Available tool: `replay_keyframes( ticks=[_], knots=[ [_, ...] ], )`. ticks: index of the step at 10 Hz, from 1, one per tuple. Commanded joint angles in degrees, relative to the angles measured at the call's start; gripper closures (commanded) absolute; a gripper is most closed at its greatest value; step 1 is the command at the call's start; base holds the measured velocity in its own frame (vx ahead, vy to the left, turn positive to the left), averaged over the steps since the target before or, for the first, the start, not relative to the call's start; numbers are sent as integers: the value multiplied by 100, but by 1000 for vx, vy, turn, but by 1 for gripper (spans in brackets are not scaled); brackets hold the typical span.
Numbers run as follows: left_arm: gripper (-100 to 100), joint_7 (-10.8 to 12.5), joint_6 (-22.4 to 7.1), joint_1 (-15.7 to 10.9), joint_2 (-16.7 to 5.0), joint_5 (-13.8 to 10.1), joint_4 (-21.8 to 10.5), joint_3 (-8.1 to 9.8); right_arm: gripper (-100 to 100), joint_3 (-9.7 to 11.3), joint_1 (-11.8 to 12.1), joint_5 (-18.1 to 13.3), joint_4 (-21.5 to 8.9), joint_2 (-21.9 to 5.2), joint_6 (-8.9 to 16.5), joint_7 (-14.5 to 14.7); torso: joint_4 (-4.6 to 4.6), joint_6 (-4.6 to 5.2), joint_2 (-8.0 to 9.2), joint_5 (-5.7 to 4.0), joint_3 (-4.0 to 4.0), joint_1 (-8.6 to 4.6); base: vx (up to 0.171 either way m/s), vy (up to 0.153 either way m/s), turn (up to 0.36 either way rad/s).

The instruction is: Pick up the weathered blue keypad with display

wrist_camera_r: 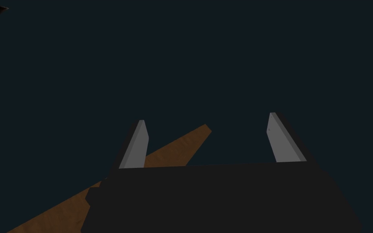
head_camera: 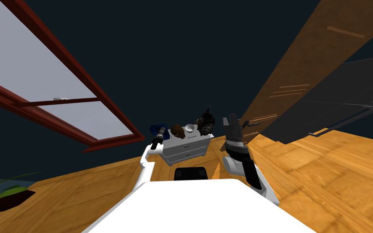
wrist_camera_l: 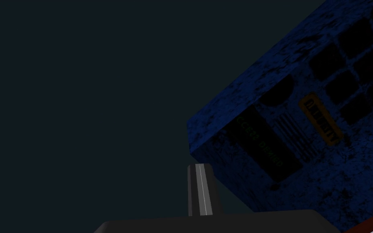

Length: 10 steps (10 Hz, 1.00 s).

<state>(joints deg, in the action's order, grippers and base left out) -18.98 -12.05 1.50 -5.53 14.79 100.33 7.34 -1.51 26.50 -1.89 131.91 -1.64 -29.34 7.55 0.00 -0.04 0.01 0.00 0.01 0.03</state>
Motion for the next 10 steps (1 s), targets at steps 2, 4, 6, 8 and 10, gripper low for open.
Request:
replay_keyframes(
  ticks=[2,4,6,8,10],
  knots=[
    [-100,40,104,-60,-56,-1,-212,34,0,0,0,0,0,0,0,0,0,0,0,0,0,0,-20,4,11],
    [-100,102,218,-135,-93,-8,-471,77,0,0,-1,0,0,0,0,0,4,0,21,1,12,5,-76,7,24],
    [-100,156,309,-192,-115,-16,-680,110,0,0,-1,0,0,0,0,0,7,0,32,1,18,5,-80,15,19],
    [-100,215,413,-250,-136,-25,-906,146,0,0,-1,0,0,0,0,0,6,-1,29,2,16,7,-73,13,20],
    [-100,273,530,-304,-155,-34,-1138,181,0,0,-1,0,0,0,0,0,6,0,26,2,15,7,-64,21,21]
  ],
)
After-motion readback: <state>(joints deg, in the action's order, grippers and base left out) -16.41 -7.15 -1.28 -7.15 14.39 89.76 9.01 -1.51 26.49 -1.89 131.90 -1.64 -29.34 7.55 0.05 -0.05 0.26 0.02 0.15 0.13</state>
